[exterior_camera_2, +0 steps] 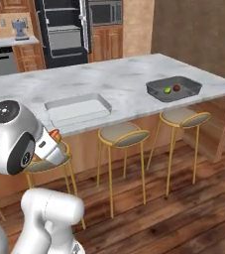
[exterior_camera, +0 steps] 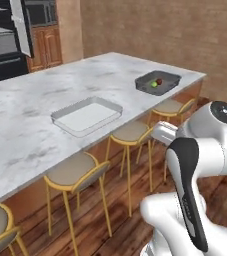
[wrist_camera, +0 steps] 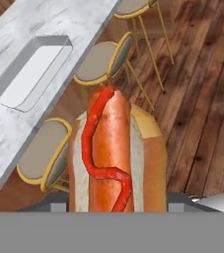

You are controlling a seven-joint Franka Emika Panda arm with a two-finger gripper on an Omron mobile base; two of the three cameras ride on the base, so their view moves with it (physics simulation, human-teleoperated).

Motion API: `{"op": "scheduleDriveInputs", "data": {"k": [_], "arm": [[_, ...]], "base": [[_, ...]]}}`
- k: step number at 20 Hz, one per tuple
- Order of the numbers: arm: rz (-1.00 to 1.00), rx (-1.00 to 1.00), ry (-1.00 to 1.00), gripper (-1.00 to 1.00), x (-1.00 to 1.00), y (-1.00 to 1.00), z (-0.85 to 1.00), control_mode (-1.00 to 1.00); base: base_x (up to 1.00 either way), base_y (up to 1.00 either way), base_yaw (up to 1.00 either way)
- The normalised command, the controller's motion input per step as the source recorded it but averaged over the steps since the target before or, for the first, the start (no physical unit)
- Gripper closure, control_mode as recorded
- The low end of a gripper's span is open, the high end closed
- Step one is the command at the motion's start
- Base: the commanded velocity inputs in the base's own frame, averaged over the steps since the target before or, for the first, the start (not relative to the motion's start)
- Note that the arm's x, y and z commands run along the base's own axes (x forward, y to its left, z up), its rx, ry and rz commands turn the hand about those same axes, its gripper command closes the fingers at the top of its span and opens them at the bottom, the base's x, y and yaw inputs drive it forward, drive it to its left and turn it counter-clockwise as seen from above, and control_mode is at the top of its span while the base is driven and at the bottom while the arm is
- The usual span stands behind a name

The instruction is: Place the cold items (kiwi and apple) from the fridge in one tupperware on the dining counter. Place the warm items (kebab skewer and hot dog) in the stove area in another tupperware.

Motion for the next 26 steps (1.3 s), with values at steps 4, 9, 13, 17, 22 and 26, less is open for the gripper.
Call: {"op": "scheduleDriveInputs", "data": {"k": [4, 9, 13, 17, 22, 26], "arm": [[0.0, 0.0, 0.0, 1.0, 0.0, 0.0, 0.0, 1.0], [0.0, 0.0, 0.0, 1.0, 0.0, 0.0, 0.0, 1.0], [0.0, 0.0, 0.0, 1.0, 0.0, 0.0, 0.0, 1.0], [0.0, 0.0, 0.0, 1.0, 0.0, 0.0, 0.0, 1.0], [0.0, 0.0, 0.0, 1.0, 0.0, 0.0, 0.0, 1.0], [0.0, 0.0, 0.0, 1.0, 0.0, 0.0, 0.0, 1.0]], "base": [[0.68, -0.06, 0.67], [0.5, -0.44, 0.26], [0.55, -0.63, 0.06], [0.78, -0.38, 0.22], [0.79, -0.31, 0.47], [0.69, -0.36, 0.6]]}}
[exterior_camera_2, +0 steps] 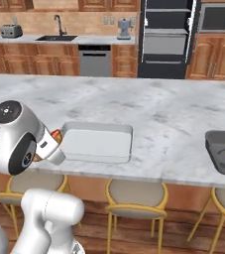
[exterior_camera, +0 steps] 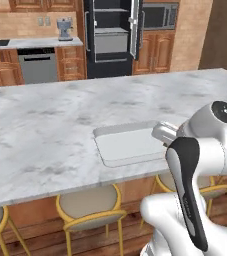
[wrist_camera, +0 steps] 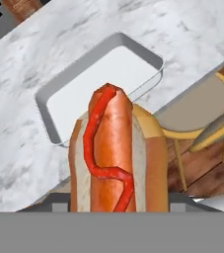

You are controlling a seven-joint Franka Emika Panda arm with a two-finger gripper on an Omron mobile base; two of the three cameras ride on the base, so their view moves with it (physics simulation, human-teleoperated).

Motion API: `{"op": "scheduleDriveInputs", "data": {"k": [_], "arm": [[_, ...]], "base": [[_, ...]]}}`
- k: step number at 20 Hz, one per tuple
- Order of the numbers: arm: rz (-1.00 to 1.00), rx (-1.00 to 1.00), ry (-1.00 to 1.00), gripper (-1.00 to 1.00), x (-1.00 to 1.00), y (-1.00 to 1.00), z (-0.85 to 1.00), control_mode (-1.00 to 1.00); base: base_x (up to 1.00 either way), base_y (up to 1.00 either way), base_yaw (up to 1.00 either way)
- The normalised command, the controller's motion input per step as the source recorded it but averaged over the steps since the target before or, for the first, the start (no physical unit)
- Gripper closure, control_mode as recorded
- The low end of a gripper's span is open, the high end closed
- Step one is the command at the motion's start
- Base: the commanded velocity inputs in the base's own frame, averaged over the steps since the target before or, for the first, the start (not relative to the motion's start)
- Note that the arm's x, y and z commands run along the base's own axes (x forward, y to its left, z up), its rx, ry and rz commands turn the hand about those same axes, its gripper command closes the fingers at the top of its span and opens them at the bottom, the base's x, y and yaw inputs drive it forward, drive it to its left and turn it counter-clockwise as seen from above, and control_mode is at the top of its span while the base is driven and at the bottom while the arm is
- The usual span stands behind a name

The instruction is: Place the cold items (kiwi and apple) from the fridge in one tupperware on the dining counter. Place the warm items (kebab skewer and hot dog) in the stove area in another tupperware.

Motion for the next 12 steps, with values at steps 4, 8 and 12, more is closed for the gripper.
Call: {"op": "scheduleDriveInputs", "data": {"k": [4, 8, 12], "arm": [[0.0, 0.0, 0.0, 1.0, 0.0, 0.0, 0.0, 1.0], [0.27, 0.22, 0.5, 1.0, 0.78, -0.37, 0.0, -1.0], [0.39, 0.0, 0.69, 1.0, 0.8, -0.11, -0.02, -1.0]], "base": [[0.75, -0.44, 0.49], [0.0, 0.0, 0.0], [0.0, 0.0, 0.0]]}}
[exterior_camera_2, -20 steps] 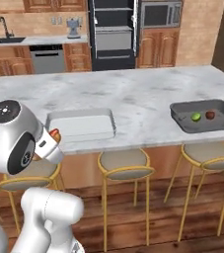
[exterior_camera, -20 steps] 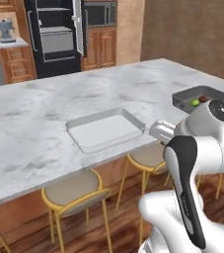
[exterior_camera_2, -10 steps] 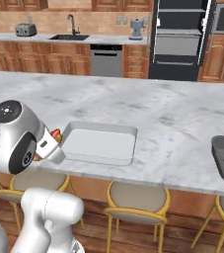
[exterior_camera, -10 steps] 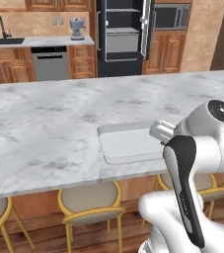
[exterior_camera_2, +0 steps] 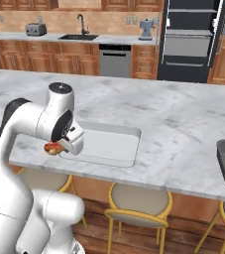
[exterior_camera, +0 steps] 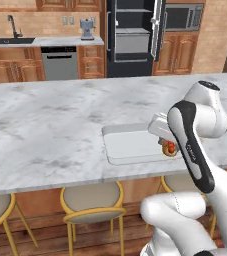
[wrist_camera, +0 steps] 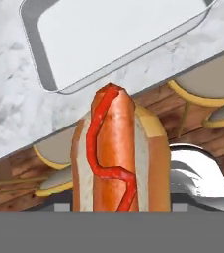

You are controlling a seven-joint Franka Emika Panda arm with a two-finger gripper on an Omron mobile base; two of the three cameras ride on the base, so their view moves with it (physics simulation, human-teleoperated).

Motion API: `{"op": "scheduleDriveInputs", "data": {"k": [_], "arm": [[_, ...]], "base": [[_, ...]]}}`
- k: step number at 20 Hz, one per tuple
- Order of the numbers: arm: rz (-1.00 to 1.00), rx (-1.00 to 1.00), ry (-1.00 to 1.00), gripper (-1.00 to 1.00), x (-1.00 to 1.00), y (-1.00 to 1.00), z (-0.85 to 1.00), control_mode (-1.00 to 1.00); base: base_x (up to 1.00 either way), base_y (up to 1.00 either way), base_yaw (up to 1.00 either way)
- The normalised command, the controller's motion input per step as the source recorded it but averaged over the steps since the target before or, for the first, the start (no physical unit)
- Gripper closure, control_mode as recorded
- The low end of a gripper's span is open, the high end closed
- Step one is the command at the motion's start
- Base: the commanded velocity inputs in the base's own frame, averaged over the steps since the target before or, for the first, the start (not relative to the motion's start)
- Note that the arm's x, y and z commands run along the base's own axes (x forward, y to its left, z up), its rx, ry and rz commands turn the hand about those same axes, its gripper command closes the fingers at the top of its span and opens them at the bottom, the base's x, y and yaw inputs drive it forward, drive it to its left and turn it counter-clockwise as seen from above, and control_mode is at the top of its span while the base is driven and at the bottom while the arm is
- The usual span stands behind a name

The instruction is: Place the cold items (kiwi and apple) from the fridge in one tupperware on the dining counter. Place the warm items (kebab skewer and hot dog) in the stove area in another tupperware.

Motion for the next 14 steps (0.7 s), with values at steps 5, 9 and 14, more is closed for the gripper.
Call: {"op": "scheduleDriveInputs", "data": {"k": [5, 9, 14], "arm": [[1.0, 0.0, 0.03, 1.0, 0.65, -0.29, -0.2, -1.0], [1.0, 0.0, -0.07, 1.0, 0.4, -0.3, -0.37, -1.0], [1.0, 0.0, 0.0, 1.0, 0.45, -0.24, -0.47, -1.0]], "base": [[0.0, 0.0, 0.0], [0.0, 0.0, 0.0], [0.0, 0.0, 0.0]]}}
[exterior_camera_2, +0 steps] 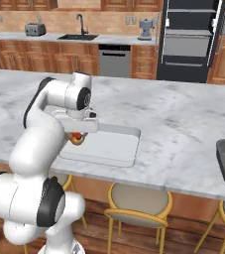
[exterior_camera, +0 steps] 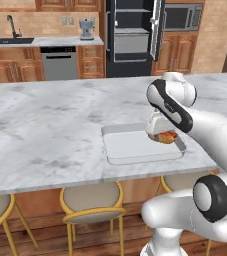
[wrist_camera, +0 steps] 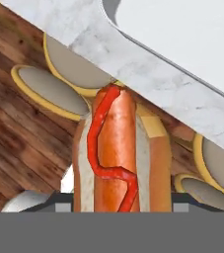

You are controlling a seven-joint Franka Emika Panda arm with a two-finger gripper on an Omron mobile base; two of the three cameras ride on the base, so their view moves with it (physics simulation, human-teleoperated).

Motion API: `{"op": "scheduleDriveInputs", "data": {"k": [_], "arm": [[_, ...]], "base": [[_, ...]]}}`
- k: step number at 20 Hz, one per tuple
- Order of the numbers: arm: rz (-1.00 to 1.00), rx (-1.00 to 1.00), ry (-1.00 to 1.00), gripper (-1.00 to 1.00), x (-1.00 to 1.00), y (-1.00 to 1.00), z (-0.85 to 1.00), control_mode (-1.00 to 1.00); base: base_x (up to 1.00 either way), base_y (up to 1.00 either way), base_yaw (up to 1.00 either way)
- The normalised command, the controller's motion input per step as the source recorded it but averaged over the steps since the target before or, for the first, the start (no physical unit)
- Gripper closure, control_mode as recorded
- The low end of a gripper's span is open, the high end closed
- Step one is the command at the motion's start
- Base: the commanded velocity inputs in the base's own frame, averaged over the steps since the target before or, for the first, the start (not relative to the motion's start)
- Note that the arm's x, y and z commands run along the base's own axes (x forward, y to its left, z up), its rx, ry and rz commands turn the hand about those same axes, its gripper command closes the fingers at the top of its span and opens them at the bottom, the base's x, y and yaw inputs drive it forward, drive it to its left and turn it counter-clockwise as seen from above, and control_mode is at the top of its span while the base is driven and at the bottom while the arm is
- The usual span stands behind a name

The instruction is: Place the cold items (kiwi and apple) from the fridge in one tupperware on the dining counter. Place the warm items (kebab skewer and hot dog) in the stove area in another tupperware.

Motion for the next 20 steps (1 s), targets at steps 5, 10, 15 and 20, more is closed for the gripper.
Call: {"op": "scheduleDriveInputs", "data": {"k": [5, 10, 15, 20], "arm": [[1.0, 0.0, 0.0, 1.0, 0.49, -0.23, -0.44, -1.0], [1.0, 0.0, 0.0, 1.0, 0.61, -0.14, -0.41, -1.0], [0.82, 0.26, 0.01, 1.0, 0.7, -0.24, -0.33, -1.0], [0.54, 0.42, 0.0, 1.0, 0.67, -0.27, -0.39, -1.0]], "base": [[0.0, 0.0, 0.0], [0.0, 0.0, 0.0], [0.0, 0.0, 0.0], [0.0, 0.0, 0.0]]}}
